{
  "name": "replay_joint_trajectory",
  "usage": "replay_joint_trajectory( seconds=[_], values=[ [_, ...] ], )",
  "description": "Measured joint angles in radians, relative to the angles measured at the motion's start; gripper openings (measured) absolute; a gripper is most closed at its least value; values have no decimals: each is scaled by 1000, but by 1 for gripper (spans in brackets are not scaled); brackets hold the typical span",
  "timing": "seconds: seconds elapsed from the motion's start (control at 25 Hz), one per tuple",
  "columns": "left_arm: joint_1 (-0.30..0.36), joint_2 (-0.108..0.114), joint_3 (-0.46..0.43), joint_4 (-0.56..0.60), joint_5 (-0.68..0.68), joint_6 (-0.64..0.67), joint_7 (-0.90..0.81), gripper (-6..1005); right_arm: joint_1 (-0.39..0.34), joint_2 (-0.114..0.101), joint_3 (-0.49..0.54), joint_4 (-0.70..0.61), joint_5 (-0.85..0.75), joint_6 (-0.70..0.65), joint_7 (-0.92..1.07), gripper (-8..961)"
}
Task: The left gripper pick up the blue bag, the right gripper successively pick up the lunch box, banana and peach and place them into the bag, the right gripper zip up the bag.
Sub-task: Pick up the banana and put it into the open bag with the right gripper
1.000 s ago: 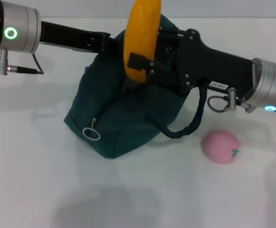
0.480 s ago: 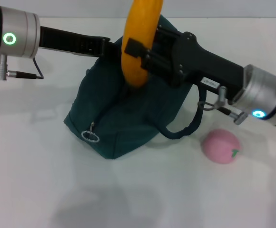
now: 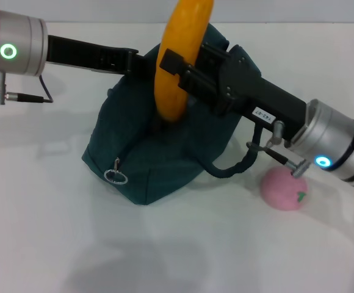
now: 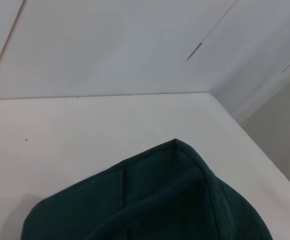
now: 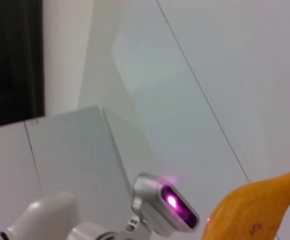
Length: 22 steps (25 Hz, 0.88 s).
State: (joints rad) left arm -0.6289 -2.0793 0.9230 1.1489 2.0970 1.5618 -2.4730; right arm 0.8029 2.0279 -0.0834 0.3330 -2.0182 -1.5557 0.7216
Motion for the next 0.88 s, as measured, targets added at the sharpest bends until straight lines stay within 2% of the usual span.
replay_joint_trajectory(
  seconds=[0.28, 0.88],
  values=[
    [-5, 1, -1, 0, 3, -2, -3, 55, -32, 0, 5, -7, -49, -24, 2, 510],
    [-12, -2, 4, 0, -1, -3, -10, 55, -35, 0, 4, -25, -96, 56, -7, 540]
  ],
)
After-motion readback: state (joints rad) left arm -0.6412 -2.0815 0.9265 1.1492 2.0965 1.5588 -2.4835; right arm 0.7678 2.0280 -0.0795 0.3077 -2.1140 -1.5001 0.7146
